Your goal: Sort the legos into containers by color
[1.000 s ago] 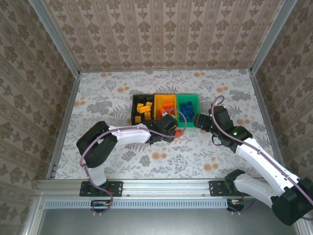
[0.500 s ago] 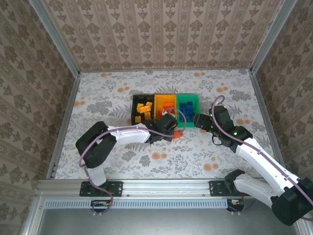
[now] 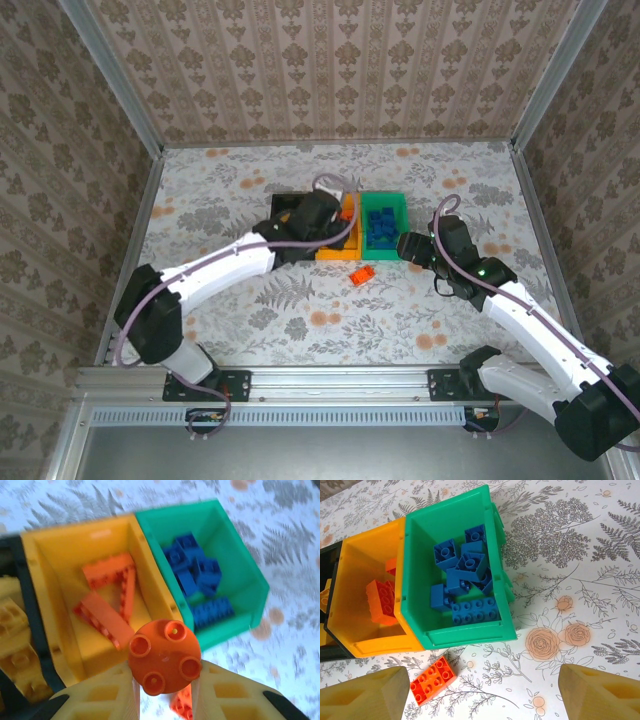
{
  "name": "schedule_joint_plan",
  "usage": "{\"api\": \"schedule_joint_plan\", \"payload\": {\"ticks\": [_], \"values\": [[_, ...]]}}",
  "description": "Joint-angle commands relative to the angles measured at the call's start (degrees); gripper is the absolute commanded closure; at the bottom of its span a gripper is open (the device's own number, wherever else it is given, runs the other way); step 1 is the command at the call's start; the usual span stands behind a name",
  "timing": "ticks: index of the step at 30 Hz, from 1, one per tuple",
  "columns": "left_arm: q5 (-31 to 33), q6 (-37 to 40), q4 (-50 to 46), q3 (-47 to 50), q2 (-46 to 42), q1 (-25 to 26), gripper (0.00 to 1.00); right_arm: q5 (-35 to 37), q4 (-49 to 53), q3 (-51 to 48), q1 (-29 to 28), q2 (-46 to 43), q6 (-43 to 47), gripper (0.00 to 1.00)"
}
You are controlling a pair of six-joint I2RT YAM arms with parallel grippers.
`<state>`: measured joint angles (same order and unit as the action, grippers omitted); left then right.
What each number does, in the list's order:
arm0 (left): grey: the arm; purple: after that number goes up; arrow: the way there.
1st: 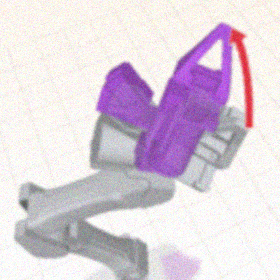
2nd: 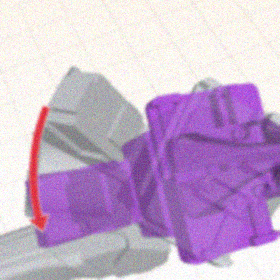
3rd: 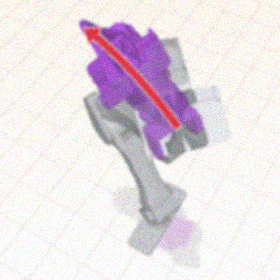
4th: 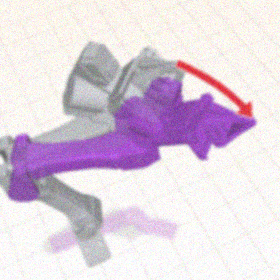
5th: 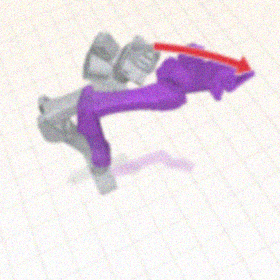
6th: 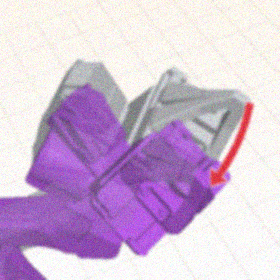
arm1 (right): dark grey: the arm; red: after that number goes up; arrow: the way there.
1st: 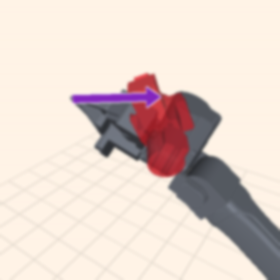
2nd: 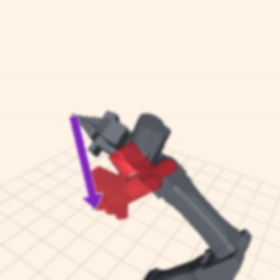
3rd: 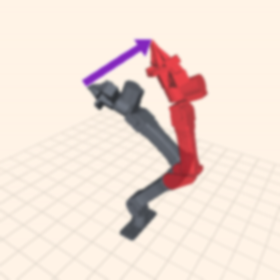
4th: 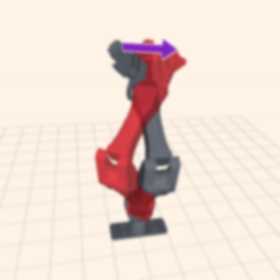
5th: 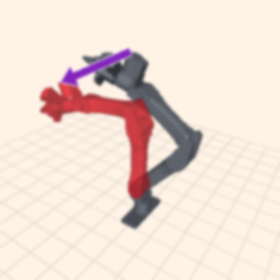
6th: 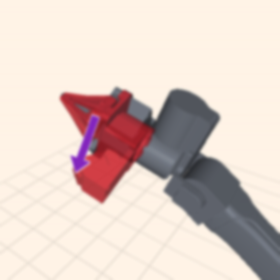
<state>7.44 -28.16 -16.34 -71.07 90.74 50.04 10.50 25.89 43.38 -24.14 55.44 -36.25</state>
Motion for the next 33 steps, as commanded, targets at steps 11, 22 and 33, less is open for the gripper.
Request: {"api": "schedule_joint_plan", "payload": {"ticks": [11,22,33], "values": [[-4.2,3.8,-5.7,-19.5,20.9,-6.2,0.70,-1.1,1.1,-0.9,0.7,-0.4,0.1,0.20],[-5.3,2.4,-2.9,-17.9,13.3,-4.6,0.27,-2.9,-0.3,-2.1,0.4,0.0,-0.5,0.20],[0.9,2.0,2.6,5.4,-15.9,1.2,0.00,5.5,-8.4,-2.5,-15.8,10.2,-11.7,0.20]]}}
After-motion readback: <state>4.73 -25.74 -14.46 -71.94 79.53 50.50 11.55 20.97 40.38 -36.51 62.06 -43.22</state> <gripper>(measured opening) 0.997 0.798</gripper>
